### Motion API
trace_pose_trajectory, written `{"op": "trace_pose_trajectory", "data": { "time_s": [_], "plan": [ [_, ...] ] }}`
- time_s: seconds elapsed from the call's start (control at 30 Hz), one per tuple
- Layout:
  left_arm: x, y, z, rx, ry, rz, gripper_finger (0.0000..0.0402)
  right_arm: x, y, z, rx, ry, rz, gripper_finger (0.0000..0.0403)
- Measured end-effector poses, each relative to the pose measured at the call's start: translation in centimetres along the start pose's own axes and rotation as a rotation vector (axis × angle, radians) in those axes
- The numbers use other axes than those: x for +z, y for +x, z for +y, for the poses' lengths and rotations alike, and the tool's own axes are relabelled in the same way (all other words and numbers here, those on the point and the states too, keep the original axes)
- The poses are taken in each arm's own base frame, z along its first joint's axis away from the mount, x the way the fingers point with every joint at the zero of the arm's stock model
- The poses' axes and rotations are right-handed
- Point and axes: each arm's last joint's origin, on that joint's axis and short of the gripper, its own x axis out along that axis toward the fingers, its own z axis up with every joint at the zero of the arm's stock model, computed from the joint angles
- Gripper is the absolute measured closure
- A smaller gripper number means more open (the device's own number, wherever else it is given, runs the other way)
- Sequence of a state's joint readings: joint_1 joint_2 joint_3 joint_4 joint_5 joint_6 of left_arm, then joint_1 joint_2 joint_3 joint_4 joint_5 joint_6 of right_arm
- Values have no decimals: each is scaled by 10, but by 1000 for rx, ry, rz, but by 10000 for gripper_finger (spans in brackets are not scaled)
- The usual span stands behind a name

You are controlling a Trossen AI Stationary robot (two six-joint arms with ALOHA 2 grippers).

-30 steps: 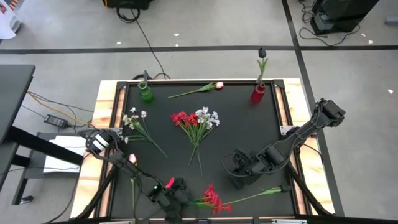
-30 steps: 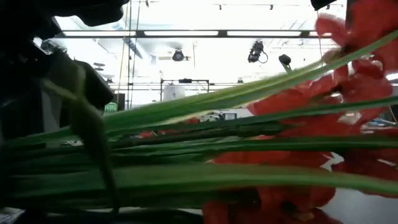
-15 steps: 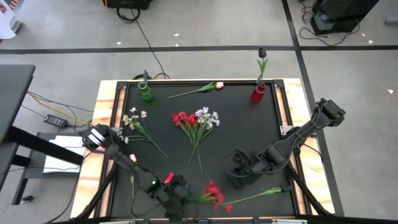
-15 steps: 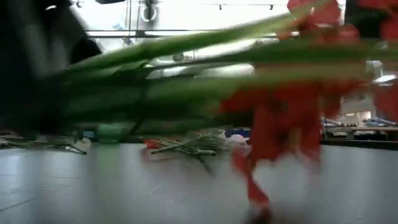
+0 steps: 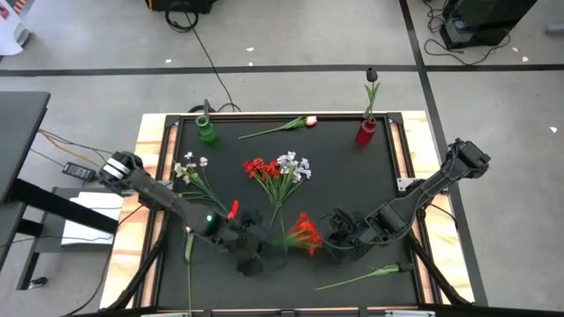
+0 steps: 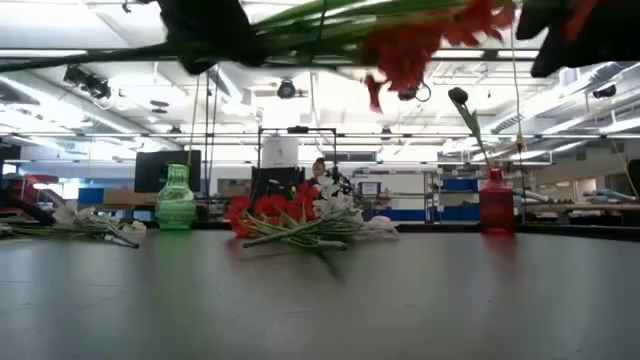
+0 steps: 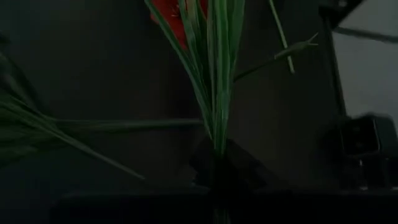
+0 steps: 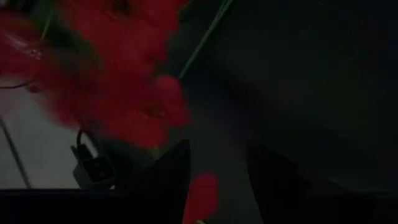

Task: Sort flowers into vase by color
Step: Put the bottom red flower into the red flower vase

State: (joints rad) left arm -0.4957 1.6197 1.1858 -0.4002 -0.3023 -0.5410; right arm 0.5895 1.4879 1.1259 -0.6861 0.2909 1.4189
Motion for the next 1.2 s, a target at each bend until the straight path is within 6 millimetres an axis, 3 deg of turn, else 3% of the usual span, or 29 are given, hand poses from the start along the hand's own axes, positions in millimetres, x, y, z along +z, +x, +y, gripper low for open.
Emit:
{"op": "trace_pose_trajectory", "data": {
  "time_s": [0.27,0.6,0.93,1.2],
  "plan": [
    [33,-39,45,78,-5,-110,384,10,-10,-6,-25,8,-60,238],
    [59,-55,91,127,-22,-212,384,33,-20,7,129,-78,-239,237],
    [61,-60,114,96,-34,-235,384,50,-23,22,297,-161,-299,235],
    [59,-112,137,61,-128,-519,384,60,-32,28,395,-123,-357,226]
  ]
}}
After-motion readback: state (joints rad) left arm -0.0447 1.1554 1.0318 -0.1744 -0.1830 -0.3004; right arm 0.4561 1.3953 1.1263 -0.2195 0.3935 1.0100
